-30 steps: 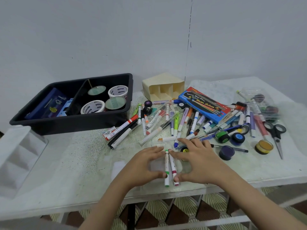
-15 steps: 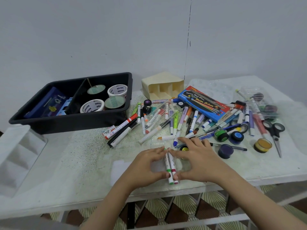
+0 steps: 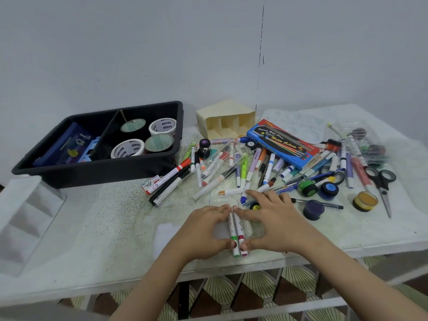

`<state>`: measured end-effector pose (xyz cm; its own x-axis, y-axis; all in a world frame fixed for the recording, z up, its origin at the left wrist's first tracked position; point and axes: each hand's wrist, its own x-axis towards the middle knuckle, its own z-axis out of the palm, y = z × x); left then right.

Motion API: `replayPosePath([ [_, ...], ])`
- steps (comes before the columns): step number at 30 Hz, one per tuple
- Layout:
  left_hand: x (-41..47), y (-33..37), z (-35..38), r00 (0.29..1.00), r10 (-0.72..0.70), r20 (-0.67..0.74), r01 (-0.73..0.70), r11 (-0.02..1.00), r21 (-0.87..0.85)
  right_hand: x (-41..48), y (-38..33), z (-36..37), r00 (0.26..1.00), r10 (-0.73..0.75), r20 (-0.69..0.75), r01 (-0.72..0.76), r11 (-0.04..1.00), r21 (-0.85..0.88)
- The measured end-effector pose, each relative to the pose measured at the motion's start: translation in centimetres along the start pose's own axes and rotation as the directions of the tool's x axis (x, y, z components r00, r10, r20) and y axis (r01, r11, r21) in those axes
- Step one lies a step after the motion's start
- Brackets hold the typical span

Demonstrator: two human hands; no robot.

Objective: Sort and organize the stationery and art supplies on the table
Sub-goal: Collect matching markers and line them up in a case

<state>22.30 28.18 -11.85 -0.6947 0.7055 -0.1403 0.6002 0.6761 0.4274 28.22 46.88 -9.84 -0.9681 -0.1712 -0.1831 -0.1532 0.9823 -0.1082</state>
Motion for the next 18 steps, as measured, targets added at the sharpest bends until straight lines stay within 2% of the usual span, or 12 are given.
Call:
replayPosePath([
  [5,-0.1,0.1,0.0,1.000,0.000,-0.029,0.001,1.000,0.019,0.0,-0.2,0.1,1.000,0.006,-0.014,-0.006,1.000,0.014],
  [11,-0.3,0.1,0.1,0.996,-0.014,-0.092,0.007,0.997,-0.077,0.1,0.1,0.4,0.999,-0.018,-0.032,0.019,0.999,0.043],
  [14,0.1,0.0,-0.1,0.996,-0.008,-0.091,-0.001,0.995,-0.096,0.4,0.8,0.0,0.998,-0.047,-0.039,0.053,0.987,0.154],
  [16,0.4,0.0,-0.3,0.996,-0.011,-0.092,0.000,0.993,-0.116,1.0,1.7,-0.7,0.992,-0.008,-0.126,0.044,0.957,0.288],
  [18,0.9,0.2,-0.3,0.991,-0.014,-0.133,-0.005,0.990,-0.143,2.0,3.0,-1.4,0.963,0.109,-0.248,-0.018,0.939,0.343],
])
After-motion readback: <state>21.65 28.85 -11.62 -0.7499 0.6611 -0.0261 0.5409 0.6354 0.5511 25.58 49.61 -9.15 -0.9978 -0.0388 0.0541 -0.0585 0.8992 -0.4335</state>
